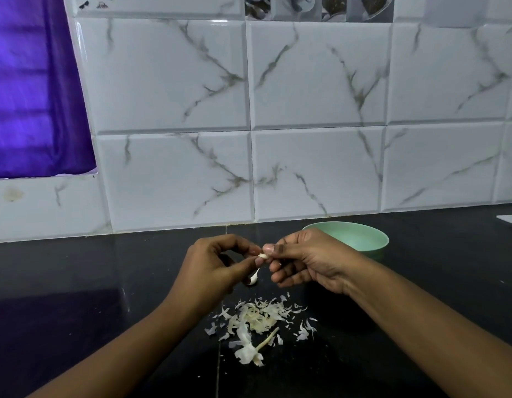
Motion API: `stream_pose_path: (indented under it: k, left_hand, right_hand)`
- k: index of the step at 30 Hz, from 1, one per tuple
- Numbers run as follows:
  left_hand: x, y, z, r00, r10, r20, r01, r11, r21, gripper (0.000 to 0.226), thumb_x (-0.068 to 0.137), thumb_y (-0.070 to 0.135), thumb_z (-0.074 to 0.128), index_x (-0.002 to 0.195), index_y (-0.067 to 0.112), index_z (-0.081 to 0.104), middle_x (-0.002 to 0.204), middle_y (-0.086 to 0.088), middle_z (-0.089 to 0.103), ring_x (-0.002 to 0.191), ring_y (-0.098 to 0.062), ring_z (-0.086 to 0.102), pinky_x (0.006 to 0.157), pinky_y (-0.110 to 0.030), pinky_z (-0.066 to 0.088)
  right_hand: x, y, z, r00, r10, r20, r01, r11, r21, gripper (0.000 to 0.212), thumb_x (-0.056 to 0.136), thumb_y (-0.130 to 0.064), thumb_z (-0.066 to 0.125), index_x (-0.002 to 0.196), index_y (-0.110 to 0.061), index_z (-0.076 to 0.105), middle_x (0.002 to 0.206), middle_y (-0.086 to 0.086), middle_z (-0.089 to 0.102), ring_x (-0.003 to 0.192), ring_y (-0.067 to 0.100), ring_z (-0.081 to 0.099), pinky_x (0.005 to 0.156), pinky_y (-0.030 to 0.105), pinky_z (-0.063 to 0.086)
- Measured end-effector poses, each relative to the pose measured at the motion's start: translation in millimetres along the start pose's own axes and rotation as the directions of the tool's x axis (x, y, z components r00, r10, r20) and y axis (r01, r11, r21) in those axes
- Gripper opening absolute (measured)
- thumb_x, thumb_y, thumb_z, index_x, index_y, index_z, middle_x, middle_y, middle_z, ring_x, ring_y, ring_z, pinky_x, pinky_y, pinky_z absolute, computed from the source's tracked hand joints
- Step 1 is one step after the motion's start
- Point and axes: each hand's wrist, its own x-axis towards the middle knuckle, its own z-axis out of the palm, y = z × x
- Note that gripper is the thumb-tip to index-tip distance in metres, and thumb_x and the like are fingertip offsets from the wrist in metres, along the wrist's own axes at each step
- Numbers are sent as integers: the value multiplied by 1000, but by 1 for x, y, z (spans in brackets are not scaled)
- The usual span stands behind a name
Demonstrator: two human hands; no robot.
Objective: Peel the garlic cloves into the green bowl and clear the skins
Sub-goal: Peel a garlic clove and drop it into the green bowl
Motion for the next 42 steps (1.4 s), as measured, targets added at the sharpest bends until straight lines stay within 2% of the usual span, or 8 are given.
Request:
stream_pose_path:
  k: [4, 9, 14, 17, 26, 31, 36, 42]
  left_hand:
    - [-3, 1, 0, 997, 82, 2, -82, 993, 86, 10, 74, 18, 80, 79, 22, 73, 77, 11, 72, 50, -10, 66, 44, -13, 42]
    - [-6, 2, 1, 983, 181, -45, -171, 970, 175, 12, 71, 22, 81, 75, 30, 72, 78, 20, 71, 48, -2, 65, 50, -14, 48]
    - [-6, -3, 0, 947, 306, -101, -274, 929, 249, 9, 72, 36, 81, 75, 36, 72, 76, 23, 70, 52, 2, 65, 51, -28, 54]
    - [-5, -5, -3, 913, 399, -86, -350, 874, 336, 17, 75, 47, 70, 86, 35, 70, 76, 21, 69, 56, 3, 64, 49, -27, 53]
    - [1, -7, -9, 826, 564, -16, -474, 710, 521, 13, 84, 41, 62, 82, 30, 70, 82, 19, 67, 56, 3, 61, 44, -23, 50]
    - [2, -7, -6, 926, 365, -94, -264, 808, 526, 8, 81, 44, 64, 80, 36, 61, 77, 24, 63, 54, 3, 59, 52, -20, 46]
    - [2, -5, -2, 994, -21, -109, 34, 991, 126, 7, 83, 28, 71, 77, 25, 68, 74, 12, 70, 53, -10, 67, 51, -28, 50]
    - [-1, 7, -2, 992, -105, -74, 97, 990, -105, 4, 80, 19, 73, 82, 21, 75, 71, -1, 74, 59, -19, 71, 47, -25, 50]
  right_hand:
    - [-3, -4, -1, 999, 26, 40, -26, 1000, -1, 17, 82, -15, 68, 68, -10, 75, 65, 5, 68, 55, 12, 66, 52, 22, 56]
    - [-3, -4, -1, 994, 90, 66, -95, 993, 71, 11, 83, -12, 66, 77, -3, 70, 63, 4, 67, 53, 11, 66, 52, 23, 57]
    - [-3, -3, 3, 989, 127, 75, -138, 977, 160, 16, 86, -12, 62, 72, -4, 65, 60, 4, 64, 50, 11, 65, 51, 24, 57]
    - [-3, -2, 6, 989, 134, 60, -143, 974, 178, 17, 88, -12, 61, 73, -3, 63, 58, 4, 63, 47, 11, 64, 49, 25, 57]
    - [-3, -1, 16, 993, 112, 25, -113, 937, 330, 14, 88, -8, 59, 77, 0, 61, 57, 5, 61, 47, 12, 62, 50, 28, 58]
    - [-2, -3, 17, 999, 44, -31, -28, 918, 397, 9, 86, -6, 59, 84, 2, 62, 59, 5, 64, 49, 12, 64, 49, 25, 57]
    - [-4, -7, 11, 999, 13, -35, 0, 929, 371, 10, 85, -5, 61, 91, 2, 64, 64, 6, 68, 56, 13, 68, 51, 23, 57]
    - [-4, -5, 14, 991, -48, -123, 78, 963, 259, 4, 82, -5, 66, 85, -2, 67, 70, 7, 70, 59, 13, 69, 54, 21, 56]
